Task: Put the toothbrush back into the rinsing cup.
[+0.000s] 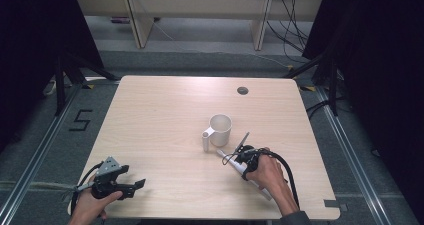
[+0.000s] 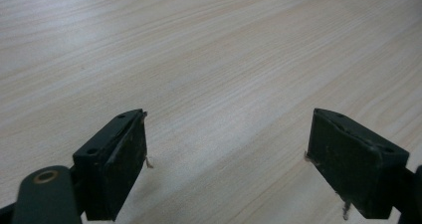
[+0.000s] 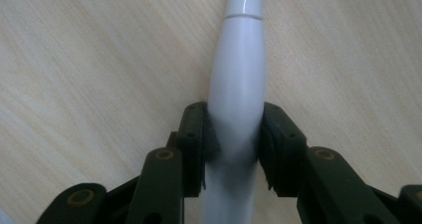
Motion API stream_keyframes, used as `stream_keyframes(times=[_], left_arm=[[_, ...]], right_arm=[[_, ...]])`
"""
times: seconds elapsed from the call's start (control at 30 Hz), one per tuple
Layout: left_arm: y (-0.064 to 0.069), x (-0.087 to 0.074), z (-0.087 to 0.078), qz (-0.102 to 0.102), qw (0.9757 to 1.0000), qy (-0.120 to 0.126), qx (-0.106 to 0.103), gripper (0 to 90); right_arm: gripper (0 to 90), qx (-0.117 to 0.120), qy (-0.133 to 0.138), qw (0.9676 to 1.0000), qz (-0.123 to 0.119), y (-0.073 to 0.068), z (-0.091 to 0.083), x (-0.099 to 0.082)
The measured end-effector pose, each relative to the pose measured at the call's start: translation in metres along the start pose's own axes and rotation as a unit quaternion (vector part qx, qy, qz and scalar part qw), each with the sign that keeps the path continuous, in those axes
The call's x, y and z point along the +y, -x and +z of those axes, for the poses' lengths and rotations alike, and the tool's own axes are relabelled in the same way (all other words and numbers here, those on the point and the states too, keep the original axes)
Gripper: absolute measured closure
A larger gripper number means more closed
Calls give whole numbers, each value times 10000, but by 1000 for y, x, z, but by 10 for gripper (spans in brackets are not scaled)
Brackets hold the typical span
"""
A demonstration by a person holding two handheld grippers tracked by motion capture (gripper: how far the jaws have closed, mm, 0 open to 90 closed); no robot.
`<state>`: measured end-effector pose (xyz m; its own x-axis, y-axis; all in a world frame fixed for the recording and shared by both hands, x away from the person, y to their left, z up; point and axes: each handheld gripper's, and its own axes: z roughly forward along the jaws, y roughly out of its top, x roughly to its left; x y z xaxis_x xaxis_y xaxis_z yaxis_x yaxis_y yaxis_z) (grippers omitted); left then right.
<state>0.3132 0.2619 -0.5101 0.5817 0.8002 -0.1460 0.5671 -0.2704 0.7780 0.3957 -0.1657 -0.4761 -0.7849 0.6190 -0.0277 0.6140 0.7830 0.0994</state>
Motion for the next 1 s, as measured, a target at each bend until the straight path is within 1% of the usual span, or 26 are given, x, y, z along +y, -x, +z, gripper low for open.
stream_keyframes(times=[0.03,0.07,0.1,0.13,0.2,0.23,0.3,0.33,0.37,0.43,0.47,0.5,0.53,0.57,0.6,0.67,0.7,0.73,0.77,0.8,0.83,0.87,0.9,0.93,0.97,1.0], left_arm=[[0,0,0,8,10000,46,7,152],[0,0,0,10,10000,50,5,152],[0,0,0,5,10000,53,7,152],[0,0,0,6,10000,49,8,152],[-1,0,-1,48,10000,-7,-11,152],[-1,0,-1,48,10000,-7,-11,152],[0,0,0,8,10000,68,16,152],[0,0,0,9,10000,64,15,152],[0,0,0,11,10000,52,-3,153],[0,1,-1,20,10000,19,-18,153],[0,1,-1,20,10000,19,-18,153],[0,1,-1,24,10000,19,-15,153],[0,1,-1,25,10000,15,-16,153],[0,1,-1,27,10000,17,-12,153],[0,1,-1,25,10000,19,-11,153],[-1,1,-1,31,10000,16,-12,153],[-1,1,-1,24,10000,20,-15,153],[-1,1,-1,55,10000,-11,-13,153],[-1,1,-1,55,10000,-11,-13,153],[-1,1,-1,25,10000,19,-14,153],[-1,1,-1,24,10000,22,-13,153],[-1,1,-1,58,10000,-10,-10,153],[-2,1,-1,75,10000,-28,-10,153],[-3,1,-3,187,9997,-125,-11,153],[-1,1,-1,39,10000,-13,-7,153],[-1,1,-1,58,10000,-18,-10,153]], right_arm=[[662,-23,-118,9999,-33,1,0,2],[662,1,-62,9999,127,-2,0,2],[663,-20,-139,9999,34,-1,0,3],[664,-56,-229,9997,15,-1,-1,4],[666,-41,-219,9997,76,-2,-1,5],[667,-33,-199,9998,15,-1,-1,4],[668,-50,-231,9997,69,-2,-1,5],[668,-52,-219,9997,59,-3,-1,5],[669,-66,-220,9997,-32,-1,-1,4],[669,-74,-220,9997,-17,-3,-1,4],[670,-48,-204,9998,24,-4,-2,4],[670,-14,-101,9999,-41,-4,-1,3],[670,-29,-166,9998,-69,-4,-3,3],[670,-48,-151,9999,-39,-4,-4,3],[670,-30,-54,9999,-84,-4,-4,1],[670,-7,-47,10000,-46,-6,-7,0],[671,-5,-8,9998,-176,-5,-8,0],[671,29,32,10000,-30,-8,-9,-1],[671,29,32,10000,-30,-8,-9,-1],[671,32,10,9999,-133,-8,-12,-2],[671,2,29,10000,-91,-10,-13,-3],[671,18,149,9997,-179,-9,-13,-4],[671,17,188,9997,-177,-10,-15,-6],[671,-3,177,9996,-227,-10,-18,-7],[671,4,246,9995,-191,-11,-20,-9],[671,15,326,9993,-166,-12,-22,-11]])
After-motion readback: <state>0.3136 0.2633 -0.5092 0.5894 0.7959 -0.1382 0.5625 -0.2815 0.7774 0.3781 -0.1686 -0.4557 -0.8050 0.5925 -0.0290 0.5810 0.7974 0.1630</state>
